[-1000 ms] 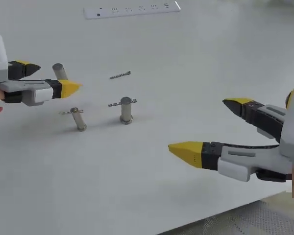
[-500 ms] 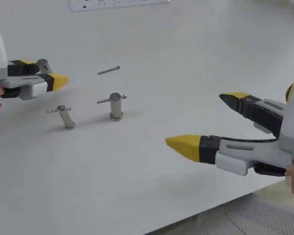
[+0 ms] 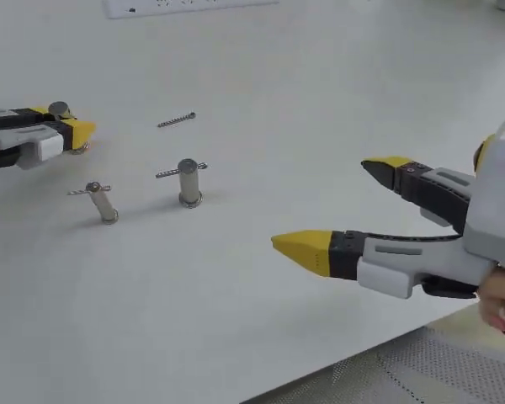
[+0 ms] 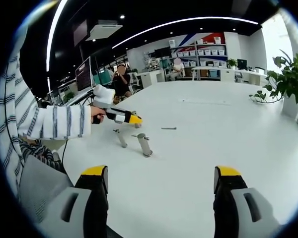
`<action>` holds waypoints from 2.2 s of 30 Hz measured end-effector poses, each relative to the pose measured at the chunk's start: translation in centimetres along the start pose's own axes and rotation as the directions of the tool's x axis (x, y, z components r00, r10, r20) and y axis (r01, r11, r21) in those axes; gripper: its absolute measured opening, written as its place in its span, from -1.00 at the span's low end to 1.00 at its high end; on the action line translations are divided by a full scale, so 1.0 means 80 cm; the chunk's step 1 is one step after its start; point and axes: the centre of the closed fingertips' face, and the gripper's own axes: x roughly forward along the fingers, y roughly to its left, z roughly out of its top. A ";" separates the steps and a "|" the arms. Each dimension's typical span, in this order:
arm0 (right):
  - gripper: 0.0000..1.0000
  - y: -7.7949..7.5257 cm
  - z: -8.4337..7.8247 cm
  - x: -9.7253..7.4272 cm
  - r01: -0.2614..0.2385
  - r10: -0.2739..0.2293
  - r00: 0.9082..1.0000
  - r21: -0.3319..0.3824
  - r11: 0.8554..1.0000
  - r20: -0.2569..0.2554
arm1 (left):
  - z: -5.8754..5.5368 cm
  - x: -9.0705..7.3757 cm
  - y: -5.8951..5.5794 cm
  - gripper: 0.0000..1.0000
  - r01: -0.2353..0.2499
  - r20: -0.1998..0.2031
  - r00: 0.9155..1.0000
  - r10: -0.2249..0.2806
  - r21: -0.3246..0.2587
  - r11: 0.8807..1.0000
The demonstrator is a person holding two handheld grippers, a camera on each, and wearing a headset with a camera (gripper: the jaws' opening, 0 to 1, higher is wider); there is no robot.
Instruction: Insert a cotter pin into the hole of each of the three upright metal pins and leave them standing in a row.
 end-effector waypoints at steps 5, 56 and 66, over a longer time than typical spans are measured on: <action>0.71 0.003 0.002 -0.001 -0.007 0.007 1.000 0.010 1.000 0.007 | 0.003 -0.001 0.001 -0.80 -0.032 -0.001 0.999 0.032 0.045 0.998; 0.71 0.017 0.027 -0.006 -0.159 0.171 0.983 -0.153 0.975 0.072 | -0.032 -0.130 -0.158 -0.80 -0.159 0.047 0.986 0.161 -0.045 0.986; 0.71 0.013 0.018 0.001 -0.187 0.199 0.979 -0.170 0.968 0.054 | -0.064 -0.112 -0.173 -0.80 -0.184 0.004 0.983 0.185 -0.091 0.979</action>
